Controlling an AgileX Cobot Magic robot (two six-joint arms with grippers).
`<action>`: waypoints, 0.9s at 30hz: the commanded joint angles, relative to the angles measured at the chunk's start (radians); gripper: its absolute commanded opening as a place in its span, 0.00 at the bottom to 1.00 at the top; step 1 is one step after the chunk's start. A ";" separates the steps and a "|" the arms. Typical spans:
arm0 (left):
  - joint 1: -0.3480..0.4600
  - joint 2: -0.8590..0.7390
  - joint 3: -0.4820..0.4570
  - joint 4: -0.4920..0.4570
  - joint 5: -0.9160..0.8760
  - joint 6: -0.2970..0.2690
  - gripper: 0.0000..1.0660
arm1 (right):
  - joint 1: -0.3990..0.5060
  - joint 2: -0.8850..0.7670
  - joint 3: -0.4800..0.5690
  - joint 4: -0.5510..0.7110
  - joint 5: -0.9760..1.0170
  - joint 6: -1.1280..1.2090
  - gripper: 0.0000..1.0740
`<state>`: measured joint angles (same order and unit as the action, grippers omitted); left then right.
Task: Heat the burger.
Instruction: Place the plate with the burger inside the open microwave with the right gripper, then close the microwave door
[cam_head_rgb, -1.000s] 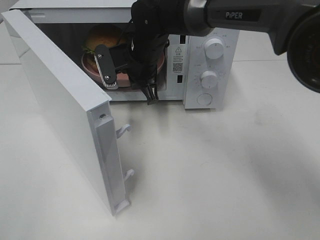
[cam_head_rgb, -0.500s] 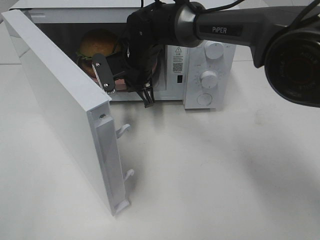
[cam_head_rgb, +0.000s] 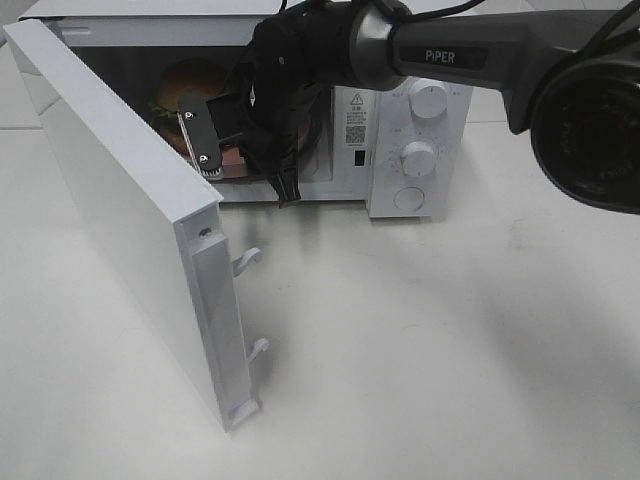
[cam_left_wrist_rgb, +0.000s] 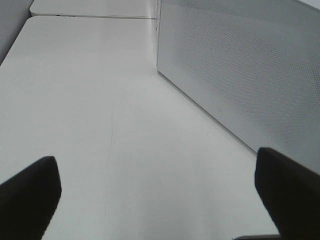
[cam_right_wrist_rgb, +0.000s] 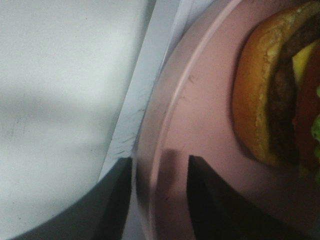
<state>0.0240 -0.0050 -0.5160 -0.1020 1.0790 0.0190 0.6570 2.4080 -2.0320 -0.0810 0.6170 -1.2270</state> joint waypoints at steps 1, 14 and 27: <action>0.002 -0.016 0.000 -0.005 -0.008 -0.001 0.92 | -0.002 -0.022 -0.007 0.022 0.018 0.012 0.48; 0.002 -0.016 0.000 -0.005 -0.008 -0.001 0.92 | -0.005 -0.171 0.280 0.050 -0.128 -0.067 0.59; 0.002 -0.016 0.000 -0.005 -0.008 -0.001 0.92 | -0.009 -0.325 0.482 0.032 -0.238 -0.029 0.72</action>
<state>0.0240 -0.0050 -0.5160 -0.1020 1.0790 0.0190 0.6570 2.1170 -1.5760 -0.0340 0.3810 -1.2640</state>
